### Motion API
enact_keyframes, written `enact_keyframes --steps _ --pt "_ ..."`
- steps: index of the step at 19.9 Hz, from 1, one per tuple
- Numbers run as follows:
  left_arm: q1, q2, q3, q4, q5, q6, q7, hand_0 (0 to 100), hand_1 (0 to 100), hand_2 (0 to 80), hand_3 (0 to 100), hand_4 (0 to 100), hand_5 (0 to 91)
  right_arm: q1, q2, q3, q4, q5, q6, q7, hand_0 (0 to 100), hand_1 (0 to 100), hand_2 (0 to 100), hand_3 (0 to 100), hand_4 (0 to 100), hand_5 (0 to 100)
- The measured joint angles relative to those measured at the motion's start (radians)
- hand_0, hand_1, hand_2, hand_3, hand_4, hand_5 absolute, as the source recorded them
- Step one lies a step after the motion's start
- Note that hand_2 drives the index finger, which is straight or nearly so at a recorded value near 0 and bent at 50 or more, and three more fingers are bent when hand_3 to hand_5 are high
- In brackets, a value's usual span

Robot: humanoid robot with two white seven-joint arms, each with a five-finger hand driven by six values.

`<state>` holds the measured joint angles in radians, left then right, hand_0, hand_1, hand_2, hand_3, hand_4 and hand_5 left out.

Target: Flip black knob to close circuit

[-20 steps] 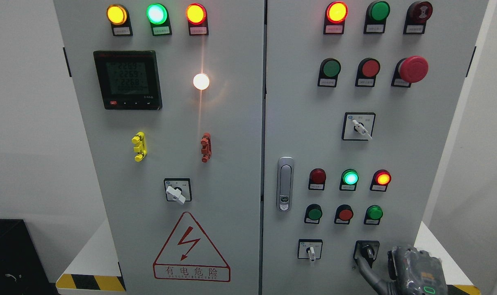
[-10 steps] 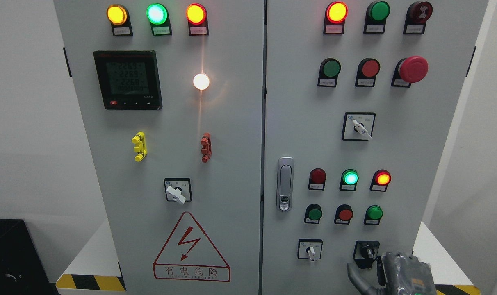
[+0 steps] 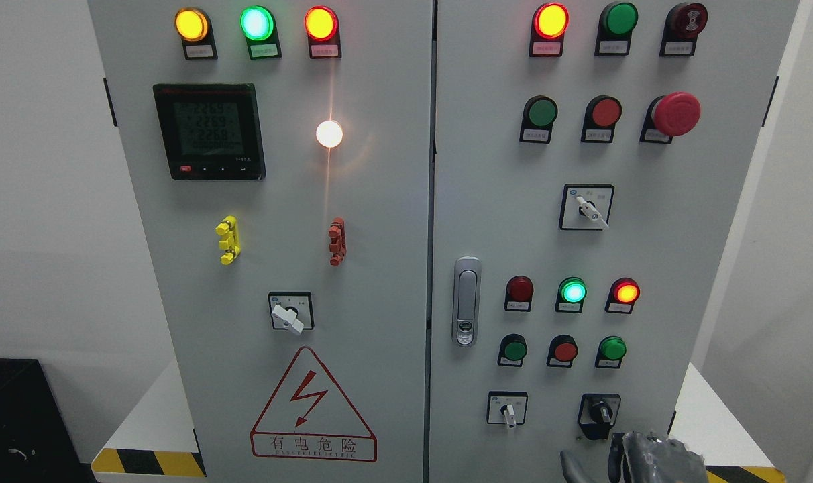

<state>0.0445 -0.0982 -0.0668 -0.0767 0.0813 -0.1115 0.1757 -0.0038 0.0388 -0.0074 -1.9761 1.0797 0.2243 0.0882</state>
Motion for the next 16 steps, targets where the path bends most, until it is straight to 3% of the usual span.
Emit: enact_keyframes --steps 1,3,6,12,16 --pt "0.0 0.0 0.0 0.0 0.0 0.0 0.0 12 56 0.0 0 0 0.0 0.009 0.005 0.001 -0.01 -0.044 0.0 -0.02 13 20 48 73 72 62" --pt "0.0 0.0 0.0 0.0 0.0 0.0 0.0 12 56 0.0 0 0 0.0 0.031 0.016 0.002 -0.026 -0.151 0.0 -0.068 12 20 39 56 58 51" --pt "0.0 0.0 0.0 0.0 0.0 0.0 0.0 12 56 0.0 0 0 0.0 0.064 0.029 0.003 -0.046 -0.308 -0.007 -0.12 11 20 30 45 49 43" --pt "0.0 0.0 0.0 0.0 0.0 0.0 0.0 12 56 0.0 0 0 0.0 0.139 0.052 0.005 -0.073 -0.625 -0.035 -0.214 7 19 24 37 40 33" --pt "0.0 0.0 0.0 0.0 0.0 0.0 0.0 12 56 0.0 0 0 0.0 0.173 0.061 0.006 -0.085 -0.807 -0.046 -0.243 5 19 20 31 33 26"
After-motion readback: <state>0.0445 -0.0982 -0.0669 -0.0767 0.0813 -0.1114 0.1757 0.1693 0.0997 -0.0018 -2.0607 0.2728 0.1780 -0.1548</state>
